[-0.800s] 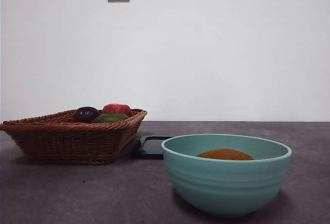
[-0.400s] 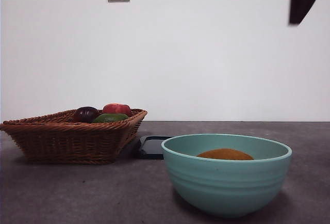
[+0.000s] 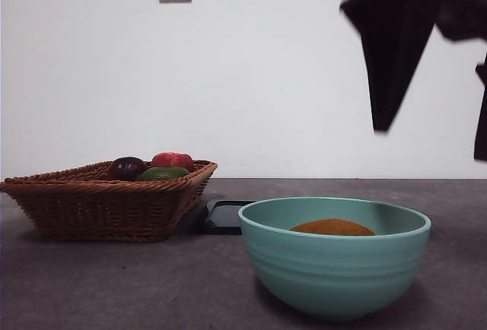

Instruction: Pick up the wifruite, put it on the bowl, pick up the plate, put it on desk

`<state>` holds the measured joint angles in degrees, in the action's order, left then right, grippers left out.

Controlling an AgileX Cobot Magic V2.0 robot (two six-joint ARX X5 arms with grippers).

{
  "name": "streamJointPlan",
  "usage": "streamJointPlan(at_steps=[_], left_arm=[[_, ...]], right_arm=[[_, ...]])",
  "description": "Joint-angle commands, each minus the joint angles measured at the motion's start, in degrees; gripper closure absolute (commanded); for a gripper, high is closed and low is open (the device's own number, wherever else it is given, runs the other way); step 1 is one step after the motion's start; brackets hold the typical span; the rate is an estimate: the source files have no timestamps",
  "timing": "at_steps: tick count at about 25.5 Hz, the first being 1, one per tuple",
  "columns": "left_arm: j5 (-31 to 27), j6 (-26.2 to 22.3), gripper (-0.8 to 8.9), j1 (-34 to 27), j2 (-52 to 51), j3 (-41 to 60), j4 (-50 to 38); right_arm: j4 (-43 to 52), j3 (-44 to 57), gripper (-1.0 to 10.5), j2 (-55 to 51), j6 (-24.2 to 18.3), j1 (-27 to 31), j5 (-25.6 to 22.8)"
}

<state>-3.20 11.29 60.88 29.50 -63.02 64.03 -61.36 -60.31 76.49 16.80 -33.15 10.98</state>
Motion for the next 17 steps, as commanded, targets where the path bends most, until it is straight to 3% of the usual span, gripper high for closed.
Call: streamJointPlan(at_steps=[1,12,17], left_arm=[[-0.3,-0.2,3.45,0.5,0.1,-0.4,-0.7],[-0.3,-0.8,3.45,0.5,0.1,-0.4,-0.7],[-0.3,-1.2,3.45,0.5,0.1,-0.4,-0.7]], right_arm=[[0.2,-0.9,3.2,3.4,-0.3,-0.5,-0.2],[1.8,-0.9,3.2,14.2,-1.4,-0.5,-0.9],[2.7,-0.9,3.5,16.6,-1.4,-0.9,-3.7]])
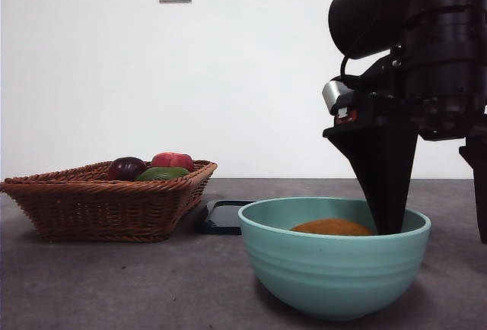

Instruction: Pick up the wifruite, put it on the bowl, pick up the plate, put it on desk

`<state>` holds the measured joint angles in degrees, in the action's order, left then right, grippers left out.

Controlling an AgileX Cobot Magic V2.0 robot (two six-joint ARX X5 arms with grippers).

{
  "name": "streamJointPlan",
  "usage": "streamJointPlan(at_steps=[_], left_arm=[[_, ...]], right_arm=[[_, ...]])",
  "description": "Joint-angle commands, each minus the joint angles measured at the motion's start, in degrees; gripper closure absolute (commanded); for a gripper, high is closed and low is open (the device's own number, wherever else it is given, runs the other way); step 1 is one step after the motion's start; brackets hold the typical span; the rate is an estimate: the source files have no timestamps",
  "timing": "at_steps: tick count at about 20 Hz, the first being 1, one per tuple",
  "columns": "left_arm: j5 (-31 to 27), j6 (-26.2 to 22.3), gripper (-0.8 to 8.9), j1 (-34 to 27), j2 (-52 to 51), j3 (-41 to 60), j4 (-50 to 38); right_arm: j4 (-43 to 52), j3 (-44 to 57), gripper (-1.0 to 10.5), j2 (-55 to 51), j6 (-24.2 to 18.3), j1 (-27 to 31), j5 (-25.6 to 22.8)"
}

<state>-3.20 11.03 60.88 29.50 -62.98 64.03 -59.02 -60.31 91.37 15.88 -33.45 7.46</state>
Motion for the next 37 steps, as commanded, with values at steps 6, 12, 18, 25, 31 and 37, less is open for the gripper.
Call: streamJointPlan(at_steps=[6,12,18,25,31,37], left_arm=[[-0.3,-0.9,3.45,0.5,0.1,-0.4,-0.9],[-0.3,-0.9,3.45,0.5,0.1,-0.4,-1.0],[-0.3,-1.0,3.45,0.5,0.1,-0.4,-2.4],[-0.3,-2.9,3.45,0.5,0.1,-0.5,-5.4],[-0.3,-3.1,3.45,0.5,0.1,-0.5,-5.4],[-0.3,-3.0,3.45,0.5,0.1,-0.5,-5.4]], right_arm=[[2.4,-0.9,6.7,3.0,-0.4,-1.0,0.9],[7.8,-0.9,9.4,3.0,0.9,-2.1,6.9],[5.8,-5.7,9.4,3.0,0.0,-1.0,6.0],[-4.1,-24.6,9.4,8.8,-6.2,5.0,5.5],[-10.9,-43.3,9.4,22.8,-11.5,9.5,3.0],[-10.7,-52.7,9.4,34.1,-11.9,12.7,3.0]])
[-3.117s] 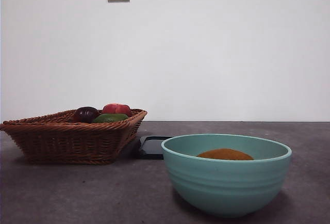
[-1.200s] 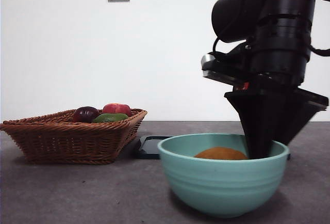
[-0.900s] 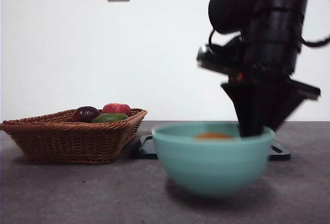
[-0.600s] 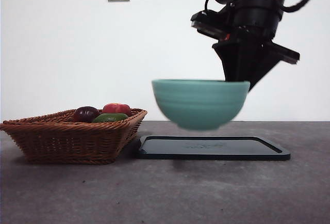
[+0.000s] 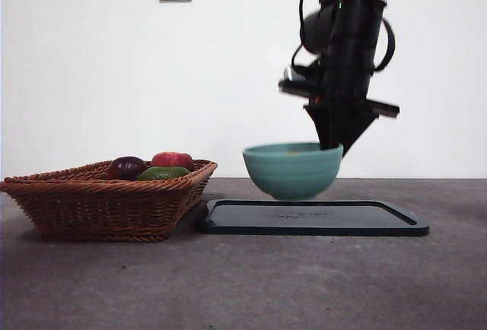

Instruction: Pick up the wifruite, put it on the bowl, pick up the plate, put it on desk

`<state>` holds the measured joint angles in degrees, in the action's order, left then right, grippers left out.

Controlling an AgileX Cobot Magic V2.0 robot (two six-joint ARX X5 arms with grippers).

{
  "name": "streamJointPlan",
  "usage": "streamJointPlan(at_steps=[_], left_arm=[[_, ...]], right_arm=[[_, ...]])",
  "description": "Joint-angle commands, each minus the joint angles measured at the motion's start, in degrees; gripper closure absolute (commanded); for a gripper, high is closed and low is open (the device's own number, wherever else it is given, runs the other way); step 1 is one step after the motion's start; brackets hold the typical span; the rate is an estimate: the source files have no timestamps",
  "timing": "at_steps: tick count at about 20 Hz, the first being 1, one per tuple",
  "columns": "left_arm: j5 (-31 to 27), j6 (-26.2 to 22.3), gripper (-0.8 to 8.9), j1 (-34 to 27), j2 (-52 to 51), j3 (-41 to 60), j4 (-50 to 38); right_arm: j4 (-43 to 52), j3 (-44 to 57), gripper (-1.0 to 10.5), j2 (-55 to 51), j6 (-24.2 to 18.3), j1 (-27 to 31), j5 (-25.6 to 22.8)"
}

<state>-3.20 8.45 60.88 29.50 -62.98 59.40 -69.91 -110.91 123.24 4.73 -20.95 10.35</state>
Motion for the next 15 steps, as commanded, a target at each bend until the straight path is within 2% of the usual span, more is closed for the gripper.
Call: streamJointPlan(at_steps=[1,11,13,15], left_arm=[[-0.3,-0.5,3.45,0.5,0.1,-0.5,-0.7],[-0.3,-0.5,3.45,0.5,0.1,-0.5,-0.7],[-0.3,-0.5,3.45,0.5,0.1,-0.5,-0.8],[-0.3,-0.4,3.45,0.5,0.1,-0.5,-0.7]], right_arm=[[0.8,-2.4,9.4,3.5,-0.8,0.5,0.2],[1.3,-2.4,9.2,5.6,-0.5,1.0,0.0],[1.0,-2.5,7.0,5.2,0.5,1.4,-1.7],[0.1,-3.9,5.7,3.5,1.1,2.0,-3.4]])
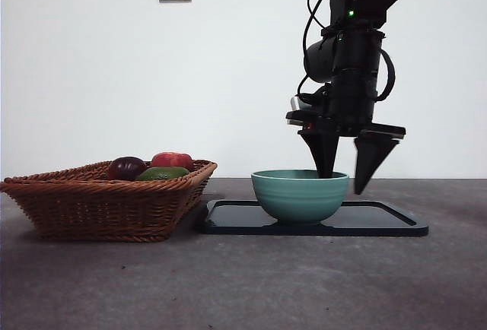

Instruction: Pick up the wifruite, put it on the bowl, pick up the plate, put it on desk

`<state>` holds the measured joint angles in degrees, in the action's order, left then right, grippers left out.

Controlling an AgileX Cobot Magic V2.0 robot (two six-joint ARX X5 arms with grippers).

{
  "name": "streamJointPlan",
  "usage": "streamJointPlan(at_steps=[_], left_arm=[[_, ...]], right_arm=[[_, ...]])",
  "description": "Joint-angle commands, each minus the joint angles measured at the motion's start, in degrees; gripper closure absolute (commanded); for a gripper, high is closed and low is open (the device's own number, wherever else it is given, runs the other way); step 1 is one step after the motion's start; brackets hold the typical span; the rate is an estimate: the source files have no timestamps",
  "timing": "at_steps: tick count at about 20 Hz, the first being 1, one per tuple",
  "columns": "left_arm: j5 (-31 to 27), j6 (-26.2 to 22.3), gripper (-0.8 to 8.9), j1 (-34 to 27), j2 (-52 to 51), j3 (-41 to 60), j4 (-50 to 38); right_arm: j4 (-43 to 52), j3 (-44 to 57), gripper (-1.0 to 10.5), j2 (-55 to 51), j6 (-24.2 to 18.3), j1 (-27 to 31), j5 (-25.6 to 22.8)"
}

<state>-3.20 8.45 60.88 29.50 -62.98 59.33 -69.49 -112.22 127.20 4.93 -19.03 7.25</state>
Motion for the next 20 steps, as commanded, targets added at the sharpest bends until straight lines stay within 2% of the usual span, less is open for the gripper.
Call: streamJointPlan(at_steps=[1,3,6,8,11,14,17,20], left_arm=[[-0.3,-0.4,3.45,0.5,0.1,-0.5,-0.7],[-0.3,-0.3,3.45,0.5,0.1,-0.5,-0.7],[-0.3,-0.3,3.45,0.5,0.1,-0.5,-1.1],[-0.3,-0.3,3.45,0.5,0.1,-0.5,-1.1],[-0.3,-0.3,3.45,0.5,0.1,-0.5,-1.1],[-0.3,-0.3,3.45,0.5,0.1,-0.5,-1.1],[-0.3,-0.2,3.45,0.5,0.1,-0.5,-1.1],[-0.3,-0.2,3.45,0.5,0.1,-0.5,-1.1]], right_arm=[[-1.2,-4.0,5.0,-1.8,1.3,0.3,-0.9],[-4.2,-7.1,4.0,-5.2,1.5,0.4,-1.5],[-8.9,-7.5,3.9,-13.4,0.4,0.3,-2.0],[-11.4,-7.5,3.9,-19.6,0.3,0.3,-5.2],[-11.5,-5.8,3.9,-29.3,-0.1,0.3,-5.6],[-11.5,-0.2,3.9,-39.2,-0.7,0.0,-4.4],[-11.5,9.3,3.9,-50.7,-0.9,-1.7,-1.5],[-11.5,19.6,3.9,-62.1,-0.9,-4.5,-0.7]])
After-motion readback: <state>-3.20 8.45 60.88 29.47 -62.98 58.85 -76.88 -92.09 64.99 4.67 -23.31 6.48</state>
